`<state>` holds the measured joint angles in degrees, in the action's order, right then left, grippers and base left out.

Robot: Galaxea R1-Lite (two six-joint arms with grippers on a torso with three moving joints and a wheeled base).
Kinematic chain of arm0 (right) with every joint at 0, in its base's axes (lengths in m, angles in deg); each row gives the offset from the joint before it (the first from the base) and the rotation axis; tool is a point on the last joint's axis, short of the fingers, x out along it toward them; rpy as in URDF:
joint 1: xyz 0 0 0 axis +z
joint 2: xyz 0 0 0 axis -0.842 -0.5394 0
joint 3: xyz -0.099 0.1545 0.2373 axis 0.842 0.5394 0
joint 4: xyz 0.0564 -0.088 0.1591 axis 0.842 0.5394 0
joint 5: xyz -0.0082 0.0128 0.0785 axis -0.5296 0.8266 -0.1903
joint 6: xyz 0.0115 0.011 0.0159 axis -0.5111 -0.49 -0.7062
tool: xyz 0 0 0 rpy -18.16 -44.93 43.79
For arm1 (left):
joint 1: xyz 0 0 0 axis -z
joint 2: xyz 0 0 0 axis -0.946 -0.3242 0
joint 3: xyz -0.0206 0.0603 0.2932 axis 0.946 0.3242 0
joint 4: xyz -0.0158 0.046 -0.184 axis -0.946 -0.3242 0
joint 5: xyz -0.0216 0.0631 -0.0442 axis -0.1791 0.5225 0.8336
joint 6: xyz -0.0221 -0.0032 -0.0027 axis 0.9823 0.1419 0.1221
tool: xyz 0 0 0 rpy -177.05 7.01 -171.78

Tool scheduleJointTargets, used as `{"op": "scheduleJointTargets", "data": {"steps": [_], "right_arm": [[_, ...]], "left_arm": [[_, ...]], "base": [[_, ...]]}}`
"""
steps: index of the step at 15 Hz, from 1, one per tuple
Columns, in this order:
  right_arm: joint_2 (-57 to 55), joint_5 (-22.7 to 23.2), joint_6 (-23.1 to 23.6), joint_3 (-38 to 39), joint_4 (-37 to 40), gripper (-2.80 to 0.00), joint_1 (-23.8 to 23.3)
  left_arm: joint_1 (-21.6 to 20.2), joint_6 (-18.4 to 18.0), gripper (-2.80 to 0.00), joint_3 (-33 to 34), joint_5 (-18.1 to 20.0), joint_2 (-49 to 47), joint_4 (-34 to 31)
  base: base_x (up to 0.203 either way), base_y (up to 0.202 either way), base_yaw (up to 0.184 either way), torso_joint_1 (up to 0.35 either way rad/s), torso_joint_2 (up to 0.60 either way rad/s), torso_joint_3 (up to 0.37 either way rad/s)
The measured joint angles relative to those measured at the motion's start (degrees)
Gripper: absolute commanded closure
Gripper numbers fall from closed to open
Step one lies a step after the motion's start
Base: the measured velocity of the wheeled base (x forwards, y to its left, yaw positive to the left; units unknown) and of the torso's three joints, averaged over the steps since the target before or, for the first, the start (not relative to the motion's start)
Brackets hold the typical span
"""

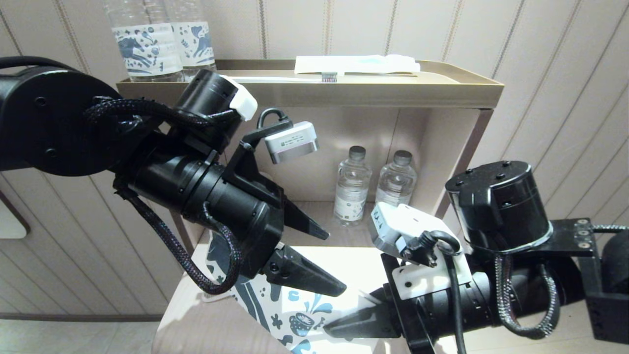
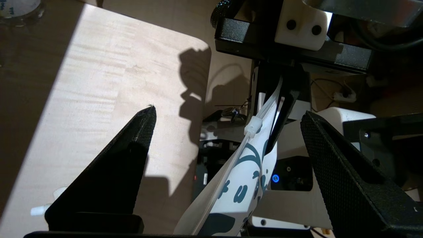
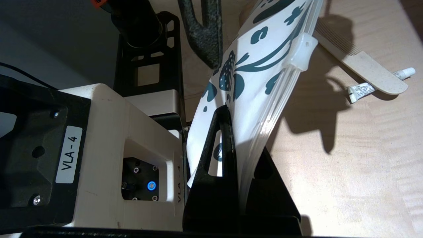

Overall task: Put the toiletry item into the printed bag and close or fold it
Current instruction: Hand it to the other hand

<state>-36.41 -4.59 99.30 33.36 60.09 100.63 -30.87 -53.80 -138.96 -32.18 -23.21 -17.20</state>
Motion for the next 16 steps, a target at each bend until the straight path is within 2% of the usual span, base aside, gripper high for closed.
{"op": "scheduleJointTargets", "data": {"steps": [3,4,9,16], "right_arm": [[0.06,0.0,0.0,0.09,-0.03,0.0,0.13],[0.06,0.0,-0.02,0.09,-0.04,0.0,0.18],[0.19,0.0,0.0,0.09,-0.05,0.0,-0.11],[0.47,-0.05,0.0,0.09,-0.05,0.0,-0.09]], "left_arm": [[0.05,-1.61,-2.8,1.14,-0.16,0.54,0.01],[0.05,-1.57,0.0,1.19,-0.2,0.63,0.03],[0.24,0.07,0.0,0.08,-0.24,0.69,0.0],[0.4,-0.32,0.0,0.64,0.09,0.87,-0.06]], "base": [[0.0,0.0,0.0,0.0,0.0,0.0],[0.0,0.0,0.0,0.0,0.0,0.0],[0.0,0.0,0.0,0.0,0.0,0.0],[0.0,0.0,0.0,0.0,0.0,0.0]]}}
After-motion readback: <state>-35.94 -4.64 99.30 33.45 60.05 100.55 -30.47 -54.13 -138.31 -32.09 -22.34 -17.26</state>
